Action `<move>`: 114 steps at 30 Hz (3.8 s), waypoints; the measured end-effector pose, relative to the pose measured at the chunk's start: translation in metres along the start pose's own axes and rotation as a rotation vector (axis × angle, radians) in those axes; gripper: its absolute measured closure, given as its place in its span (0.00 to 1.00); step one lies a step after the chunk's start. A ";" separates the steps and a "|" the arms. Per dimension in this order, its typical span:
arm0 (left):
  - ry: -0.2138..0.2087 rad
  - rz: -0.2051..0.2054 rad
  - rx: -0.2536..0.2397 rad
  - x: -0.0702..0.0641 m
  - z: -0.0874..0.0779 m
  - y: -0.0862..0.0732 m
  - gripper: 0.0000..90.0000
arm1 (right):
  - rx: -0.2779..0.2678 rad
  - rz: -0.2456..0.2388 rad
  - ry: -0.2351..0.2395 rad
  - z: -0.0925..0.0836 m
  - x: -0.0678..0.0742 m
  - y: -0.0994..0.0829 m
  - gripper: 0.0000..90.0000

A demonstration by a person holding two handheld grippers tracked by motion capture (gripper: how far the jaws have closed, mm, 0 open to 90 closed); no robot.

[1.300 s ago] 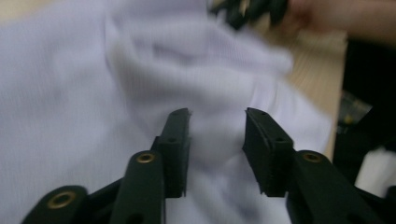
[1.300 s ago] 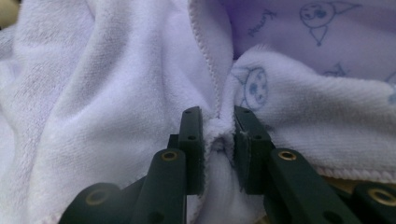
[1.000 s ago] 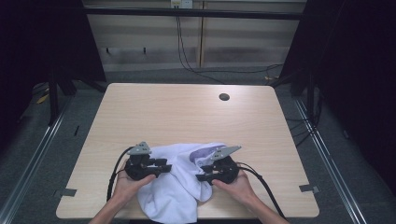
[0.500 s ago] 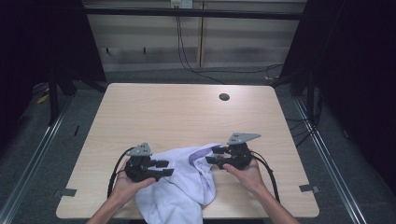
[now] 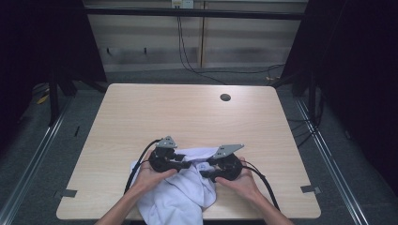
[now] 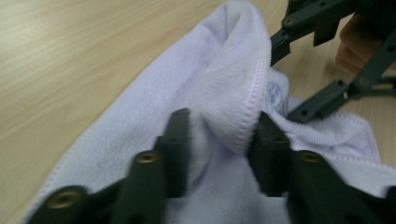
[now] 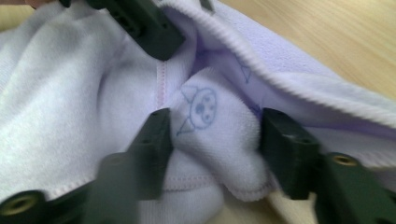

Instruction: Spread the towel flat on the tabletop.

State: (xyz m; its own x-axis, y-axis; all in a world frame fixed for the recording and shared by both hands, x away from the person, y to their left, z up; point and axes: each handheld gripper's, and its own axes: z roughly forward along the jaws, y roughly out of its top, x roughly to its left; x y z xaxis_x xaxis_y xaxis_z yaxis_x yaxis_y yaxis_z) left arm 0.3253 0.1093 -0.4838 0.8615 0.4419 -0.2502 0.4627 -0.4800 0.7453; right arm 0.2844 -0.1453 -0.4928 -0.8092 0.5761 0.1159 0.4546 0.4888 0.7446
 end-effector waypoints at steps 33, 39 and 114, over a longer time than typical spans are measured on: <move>0.168 -0.185 -0.664 0.047 -0.200 0.018 0.93 | -0.400 0.186 -0.225 -0.165 -0.094 0.051 0.95; 0.193 -0.187 -0.727 0.054 -0.215 0.060 0.93 | -0.437 0.165 -0.284 -0.189 -0.106 0.105 0.95; 0.028 -0.071 0.100 0.016 -0.071 -0.072 0.97 | -0.013 0.117 0.048 -0.053 0.027 -0.042 0.48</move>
State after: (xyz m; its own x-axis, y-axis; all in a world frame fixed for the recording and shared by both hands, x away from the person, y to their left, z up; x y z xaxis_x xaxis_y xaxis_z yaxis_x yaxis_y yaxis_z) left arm 0.2904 0.2050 -0.4975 0.8204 0.4978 -0.2813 0.5419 -0.5198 0.6604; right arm 0.2236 -0.1851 -0.4865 -0.7680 0.5963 0.2338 0.5424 0.4113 0.7325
